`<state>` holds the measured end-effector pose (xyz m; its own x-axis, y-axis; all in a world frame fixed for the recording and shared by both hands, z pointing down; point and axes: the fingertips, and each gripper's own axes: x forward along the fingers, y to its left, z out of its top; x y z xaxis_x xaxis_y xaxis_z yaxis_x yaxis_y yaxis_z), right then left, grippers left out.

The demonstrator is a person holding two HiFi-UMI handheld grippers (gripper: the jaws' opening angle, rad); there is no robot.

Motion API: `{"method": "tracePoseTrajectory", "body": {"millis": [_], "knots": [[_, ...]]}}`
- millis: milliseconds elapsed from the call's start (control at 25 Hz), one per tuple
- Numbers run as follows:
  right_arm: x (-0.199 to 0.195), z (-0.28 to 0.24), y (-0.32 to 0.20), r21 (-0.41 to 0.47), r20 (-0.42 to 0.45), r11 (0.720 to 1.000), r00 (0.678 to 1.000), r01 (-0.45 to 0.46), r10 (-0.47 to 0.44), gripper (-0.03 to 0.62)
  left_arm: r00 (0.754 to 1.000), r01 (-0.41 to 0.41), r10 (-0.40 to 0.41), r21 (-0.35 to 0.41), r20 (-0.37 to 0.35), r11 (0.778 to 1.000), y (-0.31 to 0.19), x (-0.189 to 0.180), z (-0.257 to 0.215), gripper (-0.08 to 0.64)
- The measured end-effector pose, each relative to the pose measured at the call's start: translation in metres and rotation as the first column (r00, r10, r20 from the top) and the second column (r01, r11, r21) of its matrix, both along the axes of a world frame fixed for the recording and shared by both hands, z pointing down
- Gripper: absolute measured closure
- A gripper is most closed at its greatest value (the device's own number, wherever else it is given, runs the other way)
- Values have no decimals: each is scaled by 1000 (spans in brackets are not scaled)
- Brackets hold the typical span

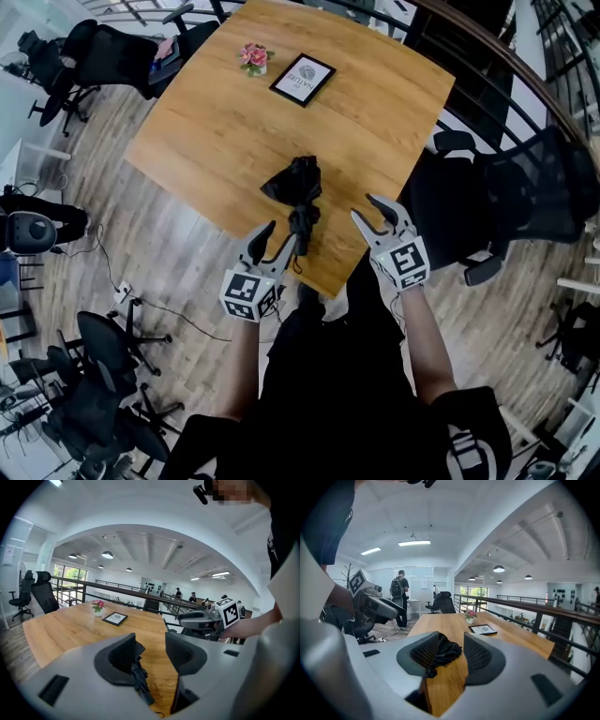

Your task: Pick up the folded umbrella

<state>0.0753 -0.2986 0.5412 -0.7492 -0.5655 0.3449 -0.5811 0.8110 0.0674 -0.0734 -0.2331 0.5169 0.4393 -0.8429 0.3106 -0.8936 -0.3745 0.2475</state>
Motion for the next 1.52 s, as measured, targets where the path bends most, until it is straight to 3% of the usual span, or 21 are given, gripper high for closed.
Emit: {"method": "tracePoseTrajectory", "body": {"millis": [640, 920, 1120, 1520], "knots": [[6, 50, -14, -105, -40, 993, 998, 47, -51, 413, 999, 38, -40, -129, -14, 991, -18, 8, 65, 333], [12, 70, -14, -153, -69, 987, 995, 57, -68, 413, 1000, 3, 2, -215, 25, 977, -19, 21, 107, 294], [17, 78, -20, -170, -87, 984, 993, 59, -74, 413, 1000, 26, -23, -241, 18, 970, -27, 22, 126, 287], [17, 87, -30, -191, -92, 978, 990, 85, -104, 413, 997, 51, -29, -299, 78, 953, -35, 19, 161, 276]]}}
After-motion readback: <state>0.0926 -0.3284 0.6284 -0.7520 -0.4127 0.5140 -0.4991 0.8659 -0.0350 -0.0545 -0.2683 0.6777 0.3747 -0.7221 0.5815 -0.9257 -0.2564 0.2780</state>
